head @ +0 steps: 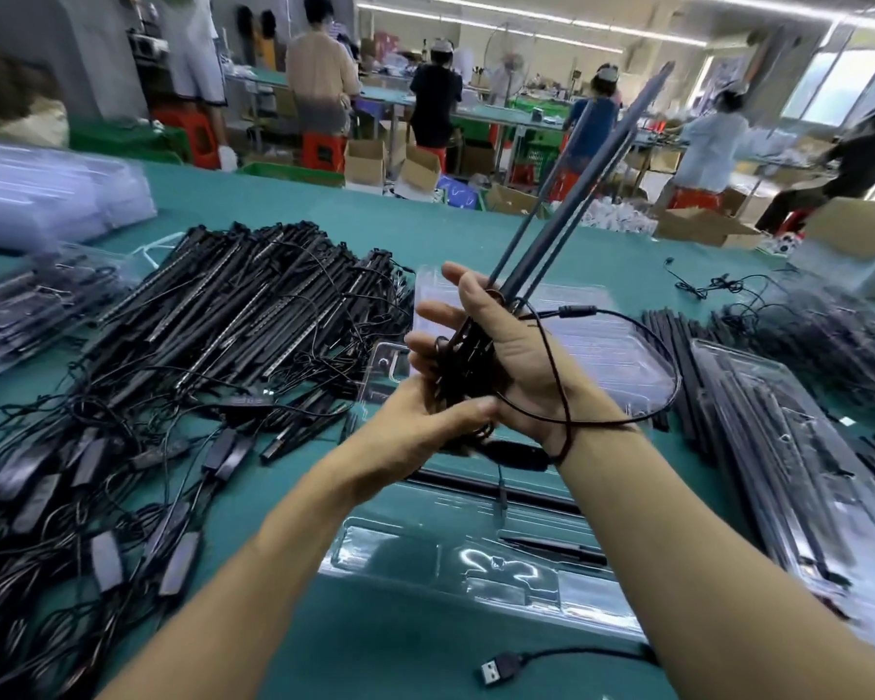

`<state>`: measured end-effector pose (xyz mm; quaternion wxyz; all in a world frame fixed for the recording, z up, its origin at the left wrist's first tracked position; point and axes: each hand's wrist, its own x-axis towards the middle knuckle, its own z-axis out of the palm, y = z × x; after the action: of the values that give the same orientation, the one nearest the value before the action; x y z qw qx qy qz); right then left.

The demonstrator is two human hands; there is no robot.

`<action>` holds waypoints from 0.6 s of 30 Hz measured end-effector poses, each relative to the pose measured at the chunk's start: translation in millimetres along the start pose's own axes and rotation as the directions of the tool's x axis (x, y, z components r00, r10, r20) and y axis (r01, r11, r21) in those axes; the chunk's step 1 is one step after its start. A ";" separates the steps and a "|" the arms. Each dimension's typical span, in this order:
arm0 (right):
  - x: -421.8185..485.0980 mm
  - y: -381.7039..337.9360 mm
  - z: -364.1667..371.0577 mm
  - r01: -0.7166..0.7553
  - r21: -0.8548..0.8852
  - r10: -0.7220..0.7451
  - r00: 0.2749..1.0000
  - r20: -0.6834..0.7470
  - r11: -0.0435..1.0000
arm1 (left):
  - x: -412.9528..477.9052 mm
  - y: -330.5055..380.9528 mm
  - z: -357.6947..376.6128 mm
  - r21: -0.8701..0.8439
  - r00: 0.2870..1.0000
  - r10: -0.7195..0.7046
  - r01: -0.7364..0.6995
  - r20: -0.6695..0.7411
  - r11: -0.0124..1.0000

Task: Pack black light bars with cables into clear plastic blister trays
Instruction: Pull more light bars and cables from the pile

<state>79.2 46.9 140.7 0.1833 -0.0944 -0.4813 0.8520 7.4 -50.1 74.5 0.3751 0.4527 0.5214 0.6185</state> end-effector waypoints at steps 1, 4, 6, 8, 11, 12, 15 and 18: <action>0.1 -2.2 -0.2 -0.001 -0.038 0.000 1.000 -0.021 0.999 | -2.0 1.3 -1.0 0.000 1.000 0.006 -0.006 -0.002 1.000; -1.7 -16.6 -5.7 -0.007 -0.258 -0.033 0.988 -0.150 0.966 | -8.0 6.6 -9.9 0.041 0.997 0.045 -0.043 -0.062 0.998; -4.3 -29.9 -14.0 -0.015 -0.393 -0.087 0.967 -0.239 0.919 | -12.4 12.1 -24.1 0.037 0.980 0.082 -0.077 -0.181 0.996; -8.1 -40.9 -28.5 -0.016 -0.503 -0.143 0.950 -0.276 0.864 | -15.4 18.3 -44.1 -0.014 0.912 0.127 -0.144 -0.390 0.989; -14.1 -45.4 -56.7 -0.025 -0.612 -0.185 0.943 -0.278 0.790 | -18.5 23.1 -82.5 0.194 0.534 0.231 -0.126 -0.814 0.973; -15.6 -44.7 -67.8 -0.041 -0.633 -0.190 0.937 -0.293 0.773 | -18.7 20.6 -94.8 0.311 0.387 0.289 -0.007 -0.876 0.950; -20.6 -40.2 -99.7 -0.121 -0.661 -0.189 0.906 -0.378 0.740 | -19.9 -0.4 -120.6 0.482 0.330 0.363 0.438 -0.871 0.758; -24.0 -34.9 -118.5 -0.106 -0.642 -0.256 0.858 -0.445 0.759 | -22.8 -25.3 -126.2 0.544 0.493 0.252 0.641 -0.832 0.541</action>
<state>148.8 146.8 108.6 0.2947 -0.3523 -0.6825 0.5685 -105.9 -105.6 39.9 -0.1049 0.1342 0.9083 0.3821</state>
